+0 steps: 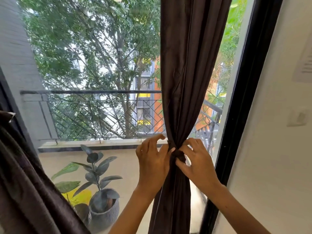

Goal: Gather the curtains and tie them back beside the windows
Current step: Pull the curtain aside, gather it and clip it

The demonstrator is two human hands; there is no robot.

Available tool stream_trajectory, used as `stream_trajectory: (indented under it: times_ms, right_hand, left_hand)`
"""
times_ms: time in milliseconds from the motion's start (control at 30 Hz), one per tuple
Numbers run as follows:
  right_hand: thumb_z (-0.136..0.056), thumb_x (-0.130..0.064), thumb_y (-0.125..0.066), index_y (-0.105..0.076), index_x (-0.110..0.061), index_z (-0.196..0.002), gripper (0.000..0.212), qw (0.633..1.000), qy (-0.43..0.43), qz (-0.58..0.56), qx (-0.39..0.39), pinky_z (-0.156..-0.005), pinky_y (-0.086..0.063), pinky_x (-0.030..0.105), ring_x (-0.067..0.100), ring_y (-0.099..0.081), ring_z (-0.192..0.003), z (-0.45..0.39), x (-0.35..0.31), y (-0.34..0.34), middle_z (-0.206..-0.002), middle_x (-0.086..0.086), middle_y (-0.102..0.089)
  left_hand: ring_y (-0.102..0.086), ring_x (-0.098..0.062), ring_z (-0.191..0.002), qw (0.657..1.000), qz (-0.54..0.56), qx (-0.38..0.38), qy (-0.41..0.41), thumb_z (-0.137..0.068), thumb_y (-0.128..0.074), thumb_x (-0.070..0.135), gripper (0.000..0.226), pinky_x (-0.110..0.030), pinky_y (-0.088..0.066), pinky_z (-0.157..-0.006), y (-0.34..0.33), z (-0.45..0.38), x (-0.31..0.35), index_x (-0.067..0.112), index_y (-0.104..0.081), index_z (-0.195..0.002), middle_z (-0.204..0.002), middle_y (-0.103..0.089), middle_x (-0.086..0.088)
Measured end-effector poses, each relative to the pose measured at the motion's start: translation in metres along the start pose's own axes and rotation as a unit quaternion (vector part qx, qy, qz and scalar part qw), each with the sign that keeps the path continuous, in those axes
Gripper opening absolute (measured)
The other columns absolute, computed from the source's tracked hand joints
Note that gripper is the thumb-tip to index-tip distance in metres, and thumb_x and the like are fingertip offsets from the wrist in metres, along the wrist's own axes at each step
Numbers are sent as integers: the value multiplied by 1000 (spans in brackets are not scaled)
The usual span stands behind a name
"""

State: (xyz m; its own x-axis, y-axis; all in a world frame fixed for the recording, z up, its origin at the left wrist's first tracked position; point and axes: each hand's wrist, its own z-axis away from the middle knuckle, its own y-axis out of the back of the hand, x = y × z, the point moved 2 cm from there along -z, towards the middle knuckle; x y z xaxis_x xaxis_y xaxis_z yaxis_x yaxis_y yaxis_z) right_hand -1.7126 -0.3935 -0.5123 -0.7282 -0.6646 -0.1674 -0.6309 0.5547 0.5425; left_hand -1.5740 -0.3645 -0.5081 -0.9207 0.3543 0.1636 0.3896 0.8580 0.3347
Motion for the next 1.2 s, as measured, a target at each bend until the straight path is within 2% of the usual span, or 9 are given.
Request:
stream_trajectory:
  times_ms: [167,400,567,733,900,1000,1100,1167,1200]
  right_hand:
    - [-81,-19,-72,-74,-9,-92,14,990,11,-73,120,-82,-52,16,10,-69,-87,9,0,9,-93,-1,-74]
    - [-82,-6,-71,-73,-7,-86,5,991,30,-73,113,-78,-55,25,12,-68,-87,7,-5,-1,-93,0,-71]
    - [-85,-4,-66,-70,-9,-88,7,966,-51,-215,137,-66,-55,25,7,-67,-84,7,-15,1,-90,-6,-70]
    - [-86,-2,-66,-66,-15,-85,14,909,-190,-360,88,-66,-58,30,11,-69,-77,0,-21,-2,-84,-8,-69]
    - [-87,-7,-62,-55,-21,-109,28,872,-194,-449,-6,-80,-50,19,15,-65,-89,-2,-20,-6,-78,-1,-58]
    - [-82,-4,-71,-58,-14,-98,23,826,-245,-507,6,-80,-50,20,13,-63,-82,-1,-6,1,-74,-1,-58]
    - [-65,-28,-85,-55,-15,-87,40,749,-306,-586,30,-86,-53,24,17,-65,-83,6,7,6,-73,1,-58]
    - [-74,-17,-77,-52,-13,-85,28,709,-332,-620,47,-87,-54,25,19,-67,-87,11,7,4,-75,5,-62]
    - [-78,-9,-70,-51,-11,-82,20,710,-340,-613,59,-86,-55,24,20,-67,-87,12,5,2,-76,6,-64]
  left_hand:
    - [-44,-19,-105,996,31,-7,82,-91,-50,29,24,-25,-19,-83,-1,1,-16,14,-68,-87,-110,-57,-3]
    - [-44,-17,-105,991,66,-10,115,-90,-51,31,24,-24,-20,-82,-1,0,-22,15,-68,-85,-110,-56,0]
    - [-43,-17,-105,990,53,-21,130,-91,-50,34,26,-25,-19,-81,-3,0,-23,17,-68,-85,-109,-54,1]
    - [-45,-17,-98,985,62,-2,160,-88,-54,33,21,-23,-18,-81,-5,4,-27,18,-69,-82,-107,-54,4]
    - [-43,-16,-95,982,48,25,182,-86,-60,29,17,-24,-17,-79,-3,5,-35,18,-70,-77,-105,-55,4]
    - [-42,-17,-95,972,41,64,224,-82,-65,27,13,-26,-17,-76,0,5,-45,19,-72,-74,-102,-57,4]
    - [-41,-19,-91,961,24,102,255,-82,-59,35,23,-27,-16,-74,3,0,-51,19,-71,-69,-99,-57,5]
    - [-40,-17,-89,954,52,115,273,-82,-58,38,27,-31,-23,-74,1,2,-49,18,-72,-70,-98,-57,5]
    - [-39,-16,-88,949,78,119,283,-82,-61,36,25,-33,-29,-74,-1,4,-47,16,-72,-71,-97,-56,5]
